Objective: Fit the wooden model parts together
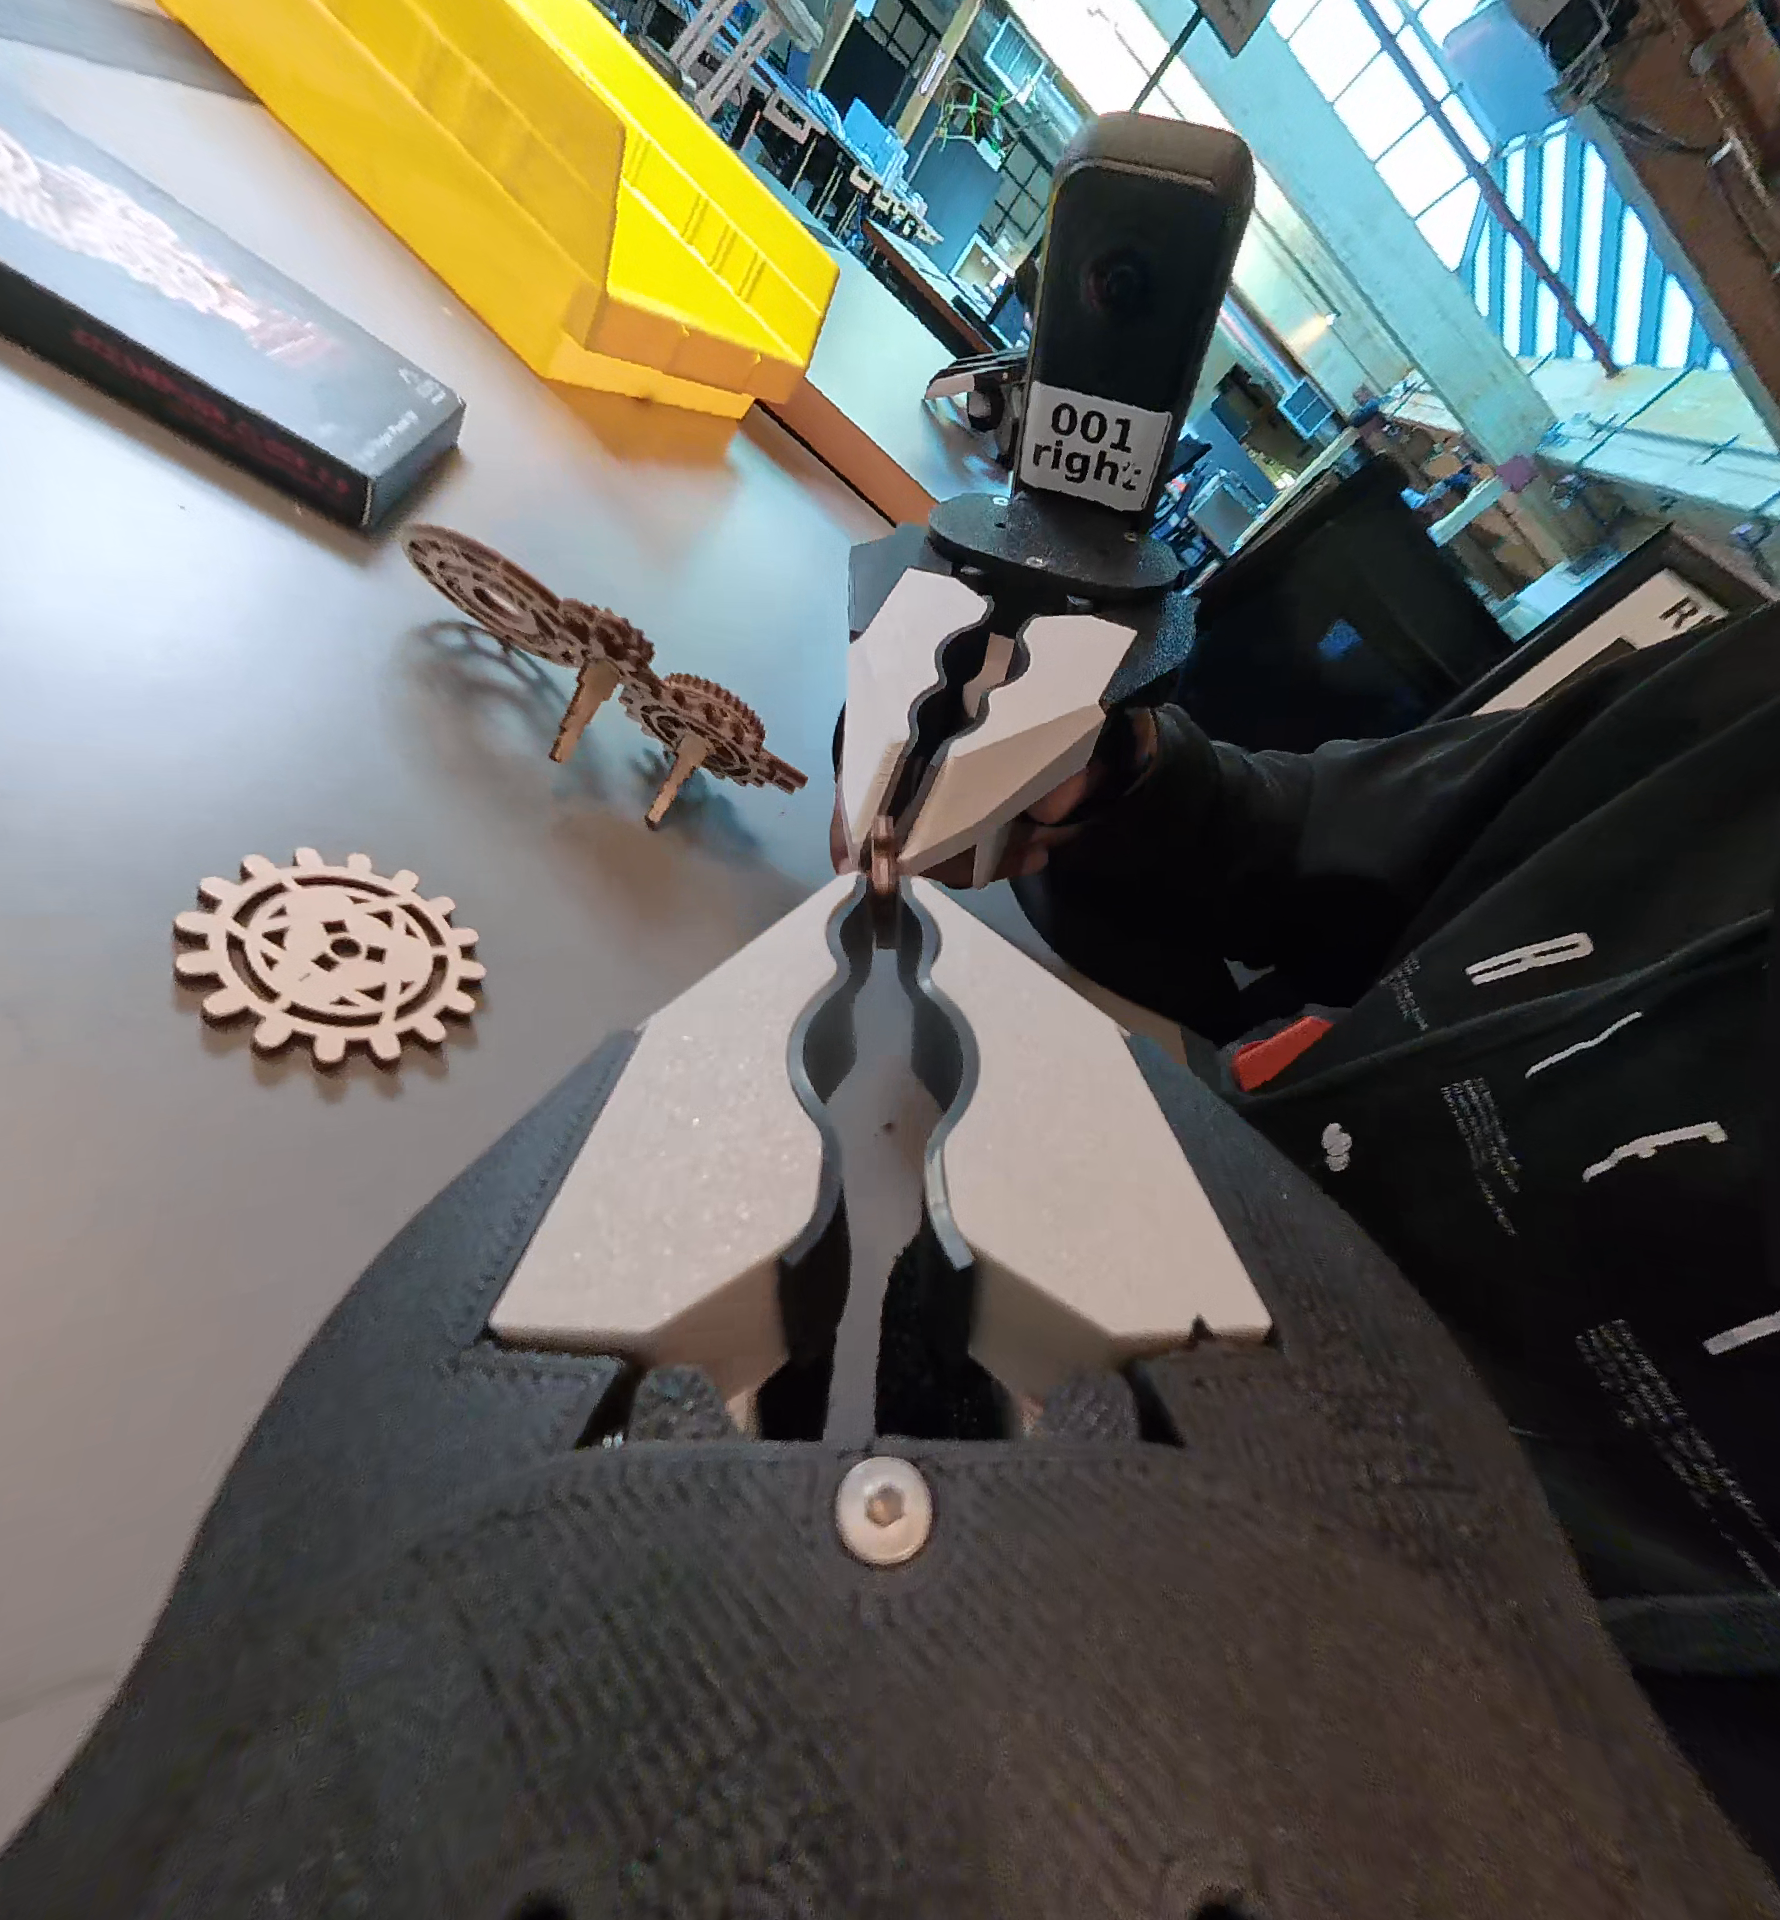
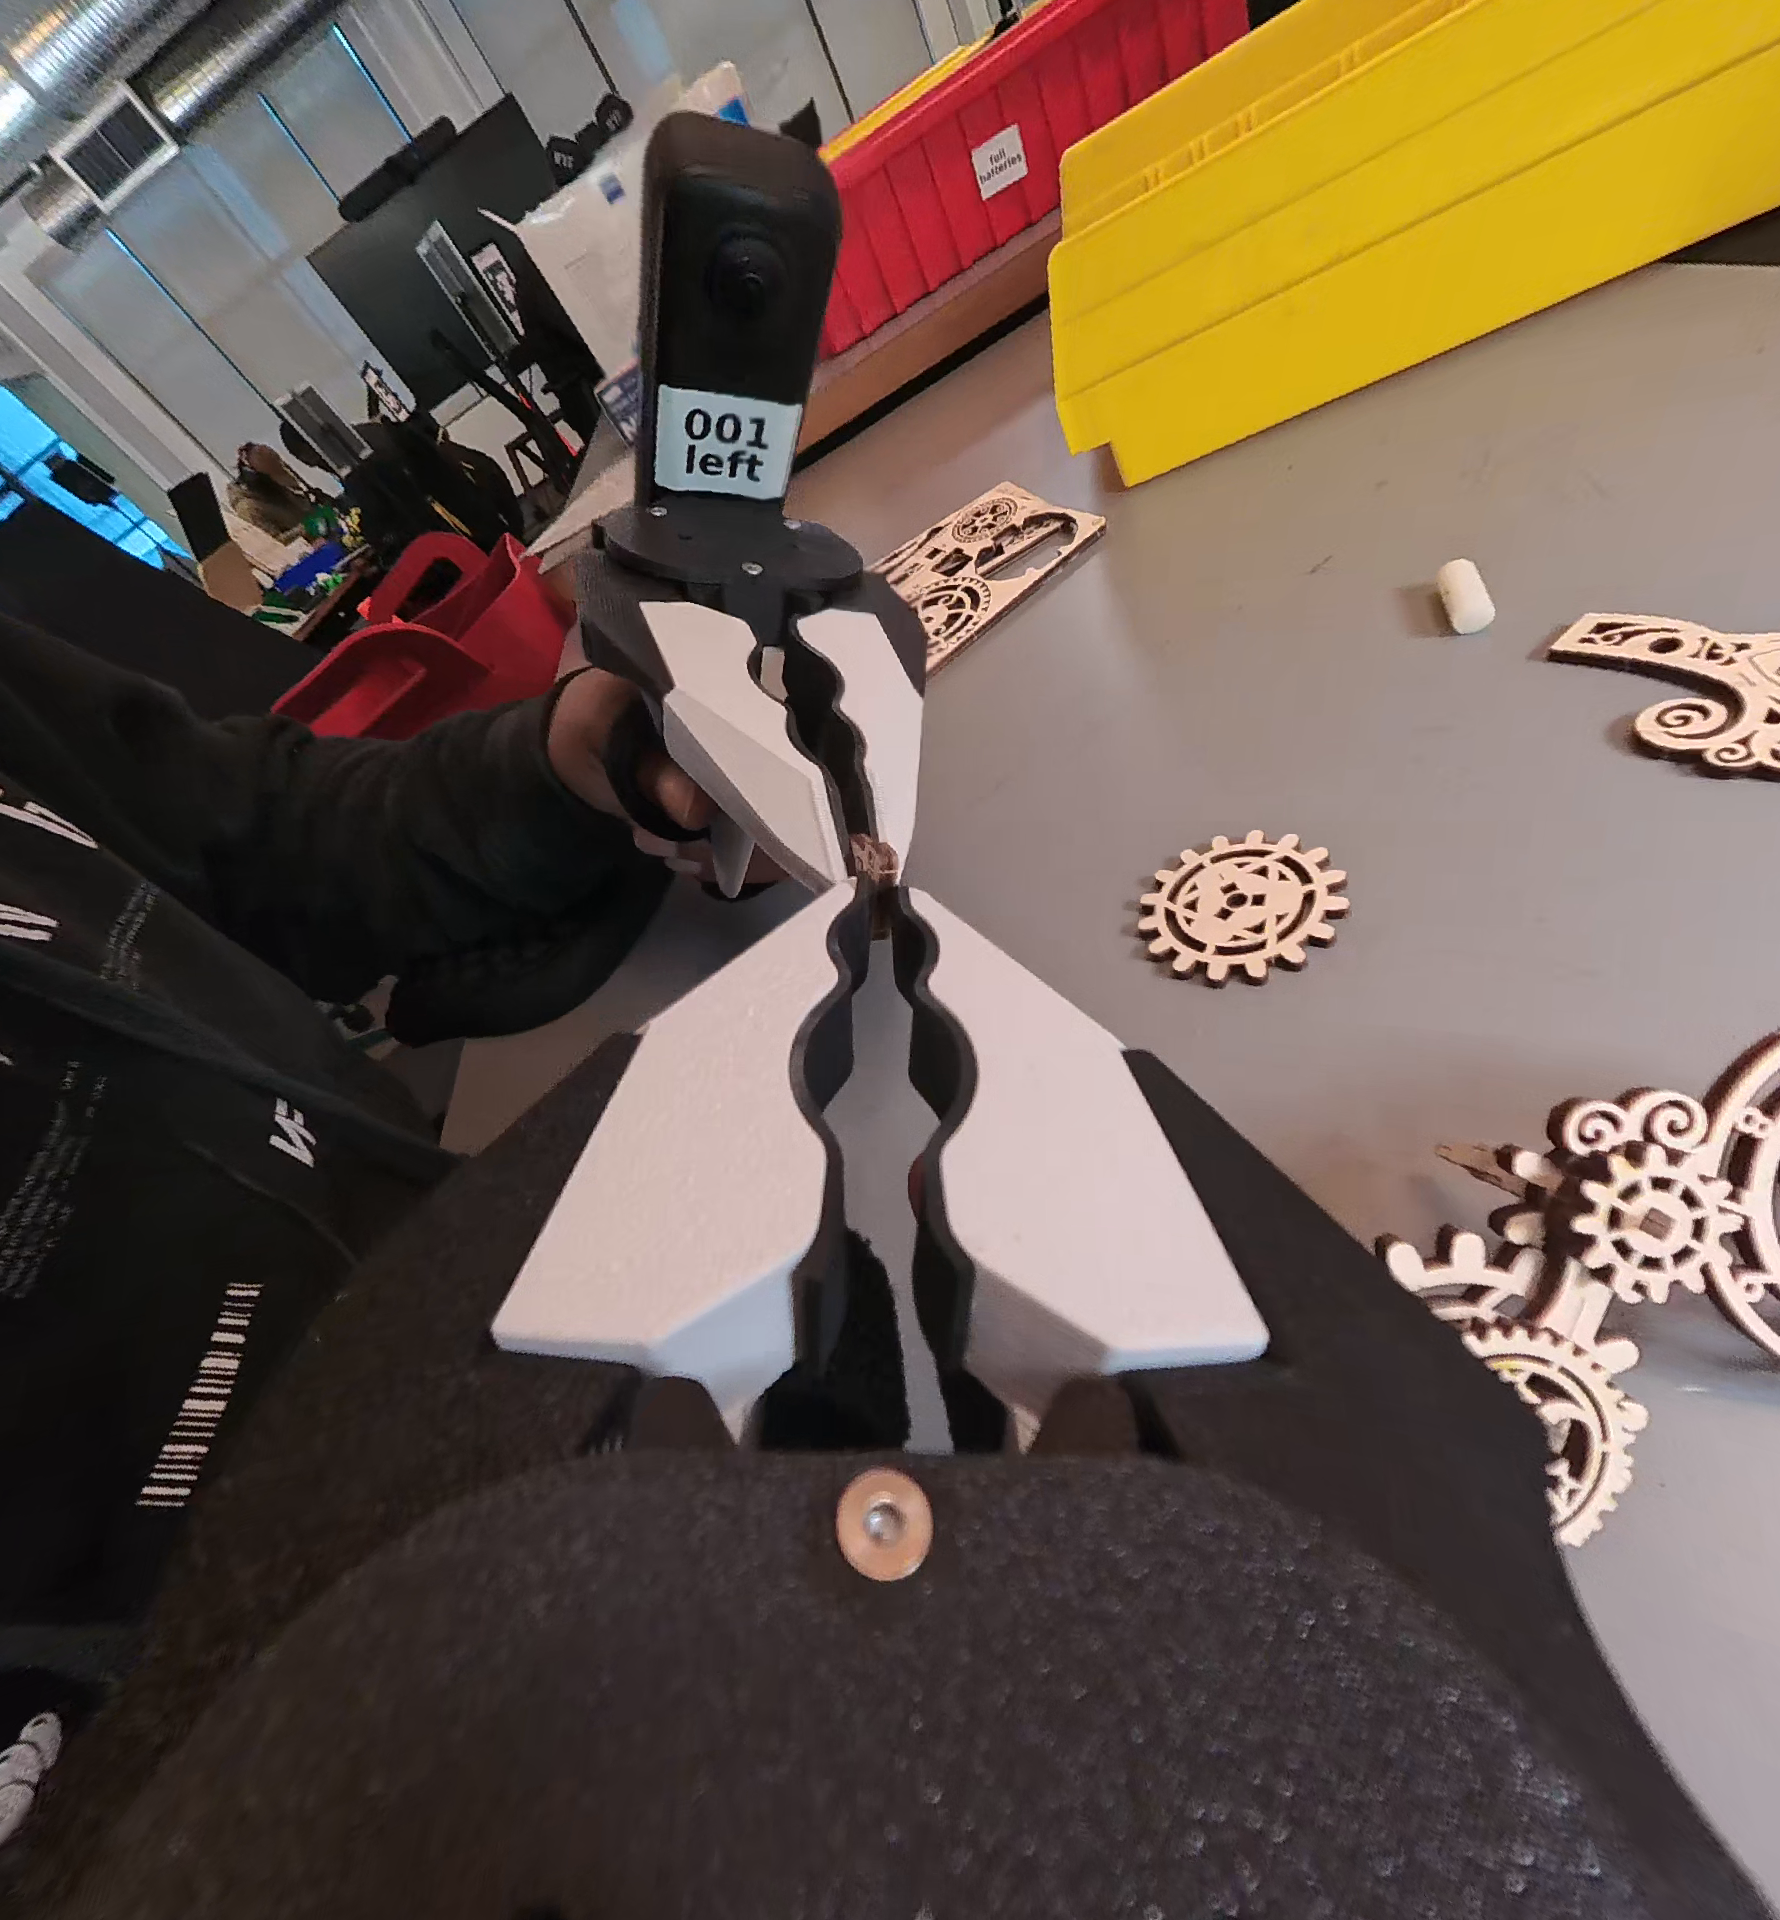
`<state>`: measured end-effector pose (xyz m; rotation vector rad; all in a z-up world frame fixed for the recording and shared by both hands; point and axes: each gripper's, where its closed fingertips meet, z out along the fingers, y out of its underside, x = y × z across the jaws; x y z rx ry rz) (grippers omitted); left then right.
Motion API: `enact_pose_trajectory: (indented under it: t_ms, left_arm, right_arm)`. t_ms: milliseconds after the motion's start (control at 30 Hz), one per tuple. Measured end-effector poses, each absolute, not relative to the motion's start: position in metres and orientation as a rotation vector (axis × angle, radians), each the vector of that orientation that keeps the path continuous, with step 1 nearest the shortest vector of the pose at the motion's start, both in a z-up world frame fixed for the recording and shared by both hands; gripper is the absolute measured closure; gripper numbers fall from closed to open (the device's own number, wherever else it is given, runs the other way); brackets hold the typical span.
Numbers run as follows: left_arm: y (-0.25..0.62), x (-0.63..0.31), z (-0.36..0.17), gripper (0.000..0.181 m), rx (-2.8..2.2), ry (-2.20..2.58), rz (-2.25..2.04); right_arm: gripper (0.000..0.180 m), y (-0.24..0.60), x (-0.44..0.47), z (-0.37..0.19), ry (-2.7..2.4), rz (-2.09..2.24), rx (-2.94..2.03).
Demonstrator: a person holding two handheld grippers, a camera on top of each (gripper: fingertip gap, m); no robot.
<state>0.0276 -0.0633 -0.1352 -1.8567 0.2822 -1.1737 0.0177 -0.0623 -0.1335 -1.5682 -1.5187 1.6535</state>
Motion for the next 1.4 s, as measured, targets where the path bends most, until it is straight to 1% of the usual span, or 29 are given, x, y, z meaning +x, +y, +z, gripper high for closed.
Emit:
enact_pose_trajectory:
  t_ms: [100, 300, 533, 700, 900, 1033, 1100, 1167, 1400]
  left_arm:
    - [-0.064, 0.028, -0.138, 0.179, -1.853, 0.218, -1.265]
    - [-0.061, 0.027, -0.149, 0.179, -1.884, 0.146, -1.312]
    - [-0.059, 0.025, -0.153, 0.179, -1.911, 0.116, -1.292]
    - [-0.057, 0.024, -0.160, 0.179, -1.955, 0.115, -1.243]
    - [-0.055, 0.023, -0.147, 0.179, -1.864, 0.071, -1.323]
    - [-0.055, 0.022, -0.142, 0.180, -1.838, 0.062, -1.334]
    - [-0.055, 0.021, -0.139, 0.179, -1.824, 0.055, -1.340]
    - [-0.056, 0.023, -0.137, 0.179, -1.817, 0.066, -1.344]
    - [-0.059, 0.027, -0.134, 0.180, -1.811, 0.100, -1.326]
  right_arm:
    - [0.179, -0.063, 0.017, -0.137, -1.542, 1.607, -1.566]
    - [0.179, -0.060, 0.017, -0.148, -1.562, 1.536, -1.599]
    - [0.179, -0.058, 0.014, -0.153, -1.558, 1.477, -1.594]
    - [0.179, -0.055, 0.013, -0.160, -1.590, 1.339, -1.567]
    - [0.178, -0.054, 0.013, -0.146, -1.549, 1.360, -1.496]
    - [0.176, -0.054, 0.013, -0.141, -1.543, 1.427, -1.474]
    - [0.161, -0.060, 0.015, -0.137, -1.556, 1.540, -1.473]
    - [0.159, -0.061, 0.017, -0.136, -1.547, 1.598, -1.497]
    - [0.176, -0.059, 0.018, -0.135, -1.545, 1.588, -1.496]
